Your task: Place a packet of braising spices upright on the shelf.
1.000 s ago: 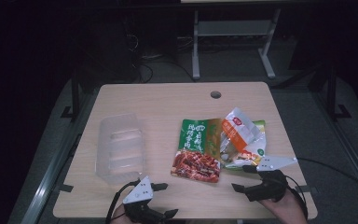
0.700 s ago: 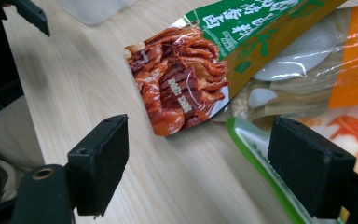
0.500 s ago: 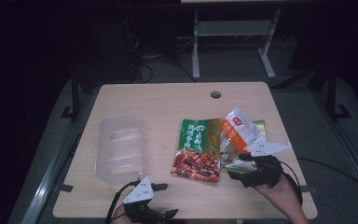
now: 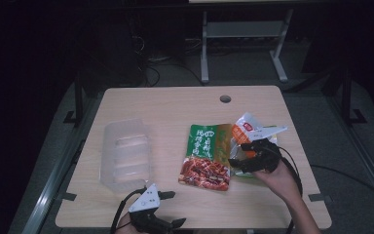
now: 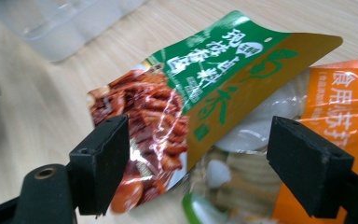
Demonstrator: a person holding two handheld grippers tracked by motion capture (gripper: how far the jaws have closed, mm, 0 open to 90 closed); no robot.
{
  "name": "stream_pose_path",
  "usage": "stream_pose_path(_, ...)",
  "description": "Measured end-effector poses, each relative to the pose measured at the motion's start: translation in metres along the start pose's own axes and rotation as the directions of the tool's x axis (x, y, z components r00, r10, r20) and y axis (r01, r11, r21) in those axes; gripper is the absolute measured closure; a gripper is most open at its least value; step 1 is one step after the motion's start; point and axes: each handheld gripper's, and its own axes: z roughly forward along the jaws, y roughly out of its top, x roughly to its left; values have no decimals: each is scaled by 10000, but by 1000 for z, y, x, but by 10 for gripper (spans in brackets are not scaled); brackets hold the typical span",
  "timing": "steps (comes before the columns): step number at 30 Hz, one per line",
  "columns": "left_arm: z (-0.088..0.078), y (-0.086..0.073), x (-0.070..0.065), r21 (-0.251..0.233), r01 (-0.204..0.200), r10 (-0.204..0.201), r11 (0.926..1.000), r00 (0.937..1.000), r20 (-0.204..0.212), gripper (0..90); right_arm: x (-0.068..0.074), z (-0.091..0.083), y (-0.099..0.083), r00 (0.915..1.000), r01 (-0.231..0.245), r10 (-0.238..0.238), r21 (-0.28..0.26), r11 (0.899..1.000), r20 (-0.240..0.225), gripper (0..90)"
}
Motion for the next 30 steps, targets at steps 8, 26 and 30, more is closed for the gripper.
stream_pose_path(8,0,1,0,-35,2,-2,10000,10000,21,157,-17,22,21,9978,-629,622,330,9975,225,222)
stream_pose_path(26,1,2,-1,37,-60,59,10000,9999,82,157,-37,54,30,9831,-1708,1648,744,9825,801,289)
stream_pose_path(30,1,2,-1,2,-103,103,9999,9999,88,158,-39,60,28,9780,-1974,1903,830,9768,855,323)
